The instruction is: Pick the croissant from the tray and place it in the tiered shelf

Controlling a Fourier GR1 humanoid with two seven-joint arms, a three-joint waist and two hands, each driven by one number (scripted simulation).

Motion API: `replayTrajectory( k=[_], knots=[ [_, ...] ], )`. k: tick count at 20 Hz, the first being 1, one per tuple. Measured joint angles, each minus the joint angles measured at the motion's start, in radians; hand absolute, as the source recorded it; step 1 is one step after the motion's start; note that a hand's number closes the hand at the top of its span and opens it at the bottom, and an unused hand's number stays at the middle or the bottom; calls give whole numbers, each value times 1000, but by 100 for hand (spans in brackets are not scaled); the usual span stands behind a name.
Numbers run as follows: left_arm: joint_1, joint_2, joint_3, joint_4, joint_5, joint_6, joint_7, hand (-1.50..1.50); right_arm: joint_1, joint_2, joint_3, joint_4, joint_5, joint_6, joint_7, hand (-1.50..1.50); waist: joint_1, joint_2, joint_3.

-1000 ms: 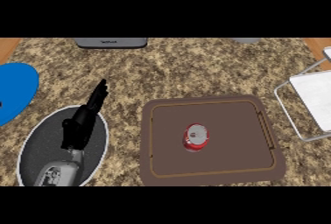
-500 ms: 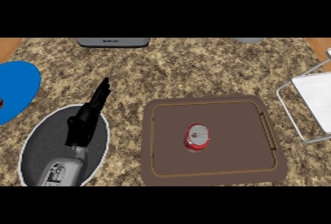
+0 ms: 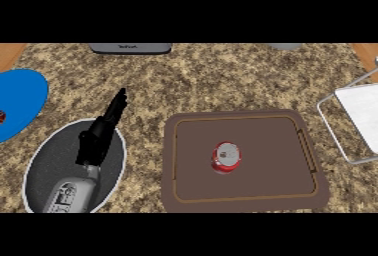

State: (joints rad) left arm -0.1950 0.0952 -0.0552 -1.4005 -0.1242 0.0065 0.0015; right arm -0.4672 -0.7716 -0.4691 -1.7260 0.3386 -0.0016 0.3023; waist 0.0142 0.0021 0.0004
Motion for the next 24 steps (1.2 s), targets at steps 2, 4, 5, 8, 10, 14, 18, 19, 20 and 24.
replayTrajectory(
  k=[2, 4, 5, 8, 10, 14, 18, 19, 20, 24],
  knots=[
    [9, 0, -2, -35, 2, 0, 22, 0, -4, 16, -33, 55, -45, -6, -57, 150, -2, -1, 0],
    [-1, 5, 7, -33, 4, -4, 31, 0, -36, 19, -42, 127, -70, -14, -101, 150, -3, -1, 0],
    [12, -1, 0, -44, -1, 0, 33, 0, -47, 23, -41, 151, -78, -18, -117, 150, -4, -1, 0],
    [21, 2, 8, -42, -1, -5, 21, 0, -68, 10, -58, 238, -103, -18, -185, 150, -6, -1, 0],
    [13, -8, 6, -34, -10, 4, 23, 0, -83, 4, -60, 281, -111, -24, -216, 150, -8, -2, 0],
    [21, -9, 3, -52, -13, 3, 31, 0, -58, -25, -49, 339, -44, -61, -244, -150, -10, -5, -6],
    [18, 1, 22, -34, -1, -9, 12, 0, -34, -38, -55, 387, 36, -128, -208, -150, -10, -5, -6],
    [21, 0, 20, -43, -3, -8, 20, 0, -31, -41, -52, 389, 49, -134, -192, -150, -10, -6, -6],
    [16, -6, 18, -38, -8, -4, 21, 0, -30, -43, -54, 404, 54, -141, -195, -150, -11, -6, -5],
    [22, 3, 27, -49, -1, -18, 22, 0, -39, -50, -86, 439, 18, -135, -187, -150, -12, -6, -4]
  ],
)
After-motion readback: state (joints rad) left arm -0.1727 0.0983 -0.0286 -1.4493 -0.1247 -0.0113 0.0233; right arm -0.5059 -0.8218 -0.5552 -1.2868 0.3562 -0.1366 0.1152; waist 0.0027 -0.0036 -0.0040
